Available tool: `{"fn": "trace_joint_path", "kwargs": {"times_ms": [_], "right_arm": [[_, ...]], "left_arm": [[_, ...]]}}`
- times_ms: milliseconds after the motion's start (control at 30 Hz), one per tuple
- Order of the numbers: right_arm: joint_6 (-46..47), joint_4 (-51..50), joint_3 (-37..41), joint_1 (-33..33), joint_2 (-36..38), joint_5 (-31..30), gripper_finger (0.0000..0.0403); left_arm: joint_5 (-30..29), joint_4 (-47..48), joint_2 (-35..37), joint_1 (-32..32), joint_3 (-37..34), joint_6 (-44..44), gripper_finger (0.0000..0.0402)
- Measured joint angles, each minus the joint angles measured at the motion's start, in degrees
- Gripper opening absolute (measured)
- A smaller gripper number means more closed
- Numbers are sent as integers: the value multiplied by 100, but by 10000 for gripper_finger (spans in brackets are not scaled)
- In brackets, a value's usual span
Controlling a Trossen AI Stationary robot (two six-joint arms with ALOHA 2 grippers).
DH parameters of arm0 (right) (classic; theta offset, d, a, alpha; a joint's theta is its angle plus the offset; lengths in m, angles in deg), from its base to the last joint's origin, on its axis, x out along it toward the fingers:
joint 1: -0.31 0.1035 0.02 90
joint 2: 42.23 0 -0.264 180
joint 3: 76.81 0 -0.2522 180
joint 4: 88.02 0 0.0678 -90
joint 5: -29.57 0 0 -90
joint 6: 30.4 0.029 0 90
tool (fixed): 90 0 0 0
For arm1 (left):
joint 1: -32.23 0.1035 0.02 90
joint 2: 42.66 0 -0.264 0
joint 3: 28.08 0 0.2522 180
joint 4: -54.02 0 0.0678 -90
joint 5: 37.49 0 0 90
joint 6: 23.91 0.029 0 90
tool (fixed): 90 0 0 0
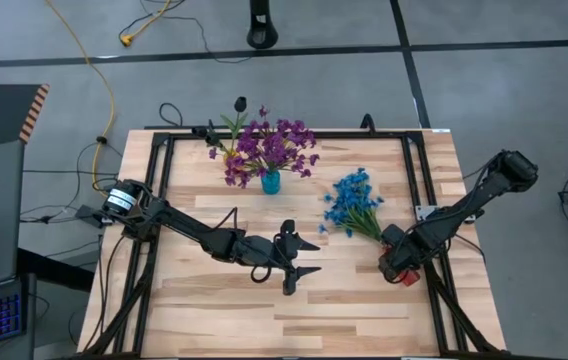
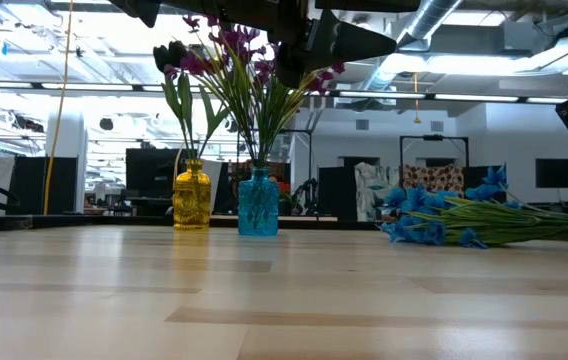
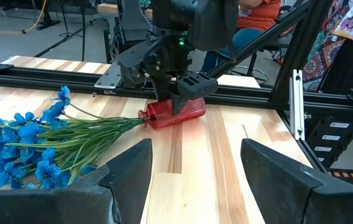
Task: Sort flowers into vase by color
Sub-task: Adjust the red vase with flowers
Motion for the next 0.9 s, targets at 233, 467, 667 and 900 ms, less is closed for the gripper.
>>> {"fn": "trace_joint_path", "kwargs": {"times_ms": [233, 467, 667, 900], "right_arm": [[-50, 23, 0, 0, 0, -20, 260], [-76, 38, 0, 0, 0, -178, 260], [-255, 86, 0, 0, 0, -254, 260], [-348, 327, 0, -93, 2, -468, 260]], "left_arm": [[0, 0, 0, -2, 0, 0, 233], [0, 0, 0, 0, 0, 0, 233], [0, 0, 0, 0, 0, 0, 233], [0, 0, 0, -2, 0, 0, 233]]}}
